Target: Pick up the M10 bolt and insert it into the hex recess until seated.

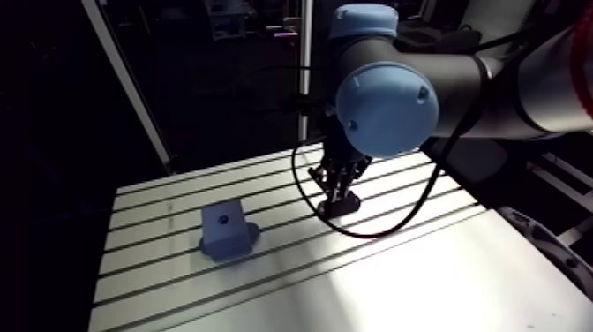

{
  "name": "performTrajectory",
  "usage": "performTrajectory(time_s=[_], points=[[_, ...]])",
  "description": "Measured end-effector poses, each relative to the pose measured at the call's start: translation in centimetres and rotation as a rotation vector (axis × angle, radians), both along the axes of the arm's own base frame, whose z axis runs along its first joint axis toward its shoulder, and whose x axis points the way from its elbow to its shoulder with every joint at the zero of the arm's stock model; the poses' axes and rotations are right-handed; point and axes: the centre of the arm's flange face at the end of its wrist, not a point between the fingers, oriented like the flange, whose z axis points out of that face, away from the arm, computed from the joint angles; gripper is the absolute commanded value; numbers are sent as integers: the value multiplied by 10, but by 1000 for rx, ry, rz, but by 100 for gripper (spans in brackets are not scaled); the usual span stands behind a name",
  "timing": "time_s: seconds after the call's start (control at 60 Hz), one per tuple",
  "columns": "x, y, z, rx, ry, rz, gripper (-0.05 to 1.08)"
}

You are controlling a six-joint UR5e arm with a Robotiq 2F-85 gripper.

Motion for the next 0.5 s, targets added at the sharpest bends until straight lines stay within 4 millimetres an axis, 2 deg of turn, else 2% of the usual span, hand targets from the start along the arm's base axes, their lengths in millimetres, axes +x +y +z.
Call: performTrajectory(time_s=[0.5], points=[[0,0,0,0,-1,0,67]])
